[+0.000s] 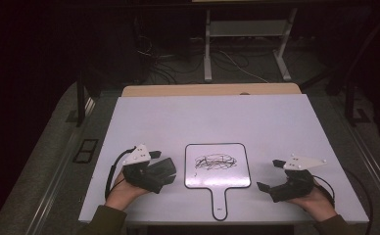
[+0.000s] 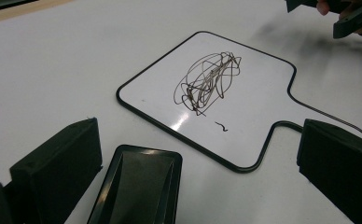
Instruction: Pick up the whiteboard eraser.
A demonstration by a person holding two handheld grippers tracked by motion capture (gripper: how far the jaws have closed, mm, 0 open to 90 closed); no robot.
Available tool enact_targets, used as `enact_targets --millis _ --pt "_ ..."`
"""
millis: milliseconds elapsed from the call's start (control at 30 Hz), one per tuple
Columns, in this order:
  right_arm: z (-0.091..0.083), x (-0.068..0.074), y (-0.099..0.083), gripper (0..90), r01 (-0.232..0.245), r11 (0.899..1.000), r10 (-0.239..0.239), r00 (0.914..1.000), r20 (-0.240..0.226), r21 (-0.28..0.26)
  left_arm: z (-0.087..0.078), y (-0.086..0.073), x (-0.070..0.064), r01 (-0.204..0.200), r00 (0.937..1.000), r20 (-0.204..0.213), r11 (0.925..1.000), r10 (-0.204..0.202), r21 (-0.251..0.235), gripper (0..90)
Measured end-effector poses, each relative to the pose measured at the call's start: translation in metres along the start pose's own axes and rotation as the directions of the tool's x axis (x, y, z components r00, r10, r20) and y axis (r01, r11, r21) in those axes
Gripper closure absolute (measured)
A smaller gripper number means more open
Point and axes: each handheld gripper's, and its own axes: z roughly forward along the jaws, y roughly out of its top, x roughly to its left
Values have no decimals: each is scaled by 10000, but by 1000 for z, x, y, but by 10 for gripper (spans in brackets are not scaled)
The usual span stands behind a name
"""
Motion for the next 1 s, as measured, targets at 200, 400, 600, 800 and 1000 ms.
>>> enact_targets --millis 200,400,600,800,1000 --pt "-2 -1 -1 0 -53 9999 52 10000 -6 -86 0 3 0 -19 10000 -17 10000 19 26 0" --pt "-4 0 -2 0 -29 9998 30 10000 54 -200 1 5 1 -62 10000 -41 9999 63 107 0" --pt "-5 -2 -2 0 -108 9996 109 9999 45 -272 1 9 6 -166 9998 -59 9998 167 128 0" --pt "-5 -4 -2 0 -167 9995 166 9999 -34 -265 1 13 14 -144 9999 -66 9997 145 182 0" --pt "-4 -3 -1 0 -118 9997 116 9999 -94 -196 0 14 20 -62 10000 -37 9998 62 164 0"
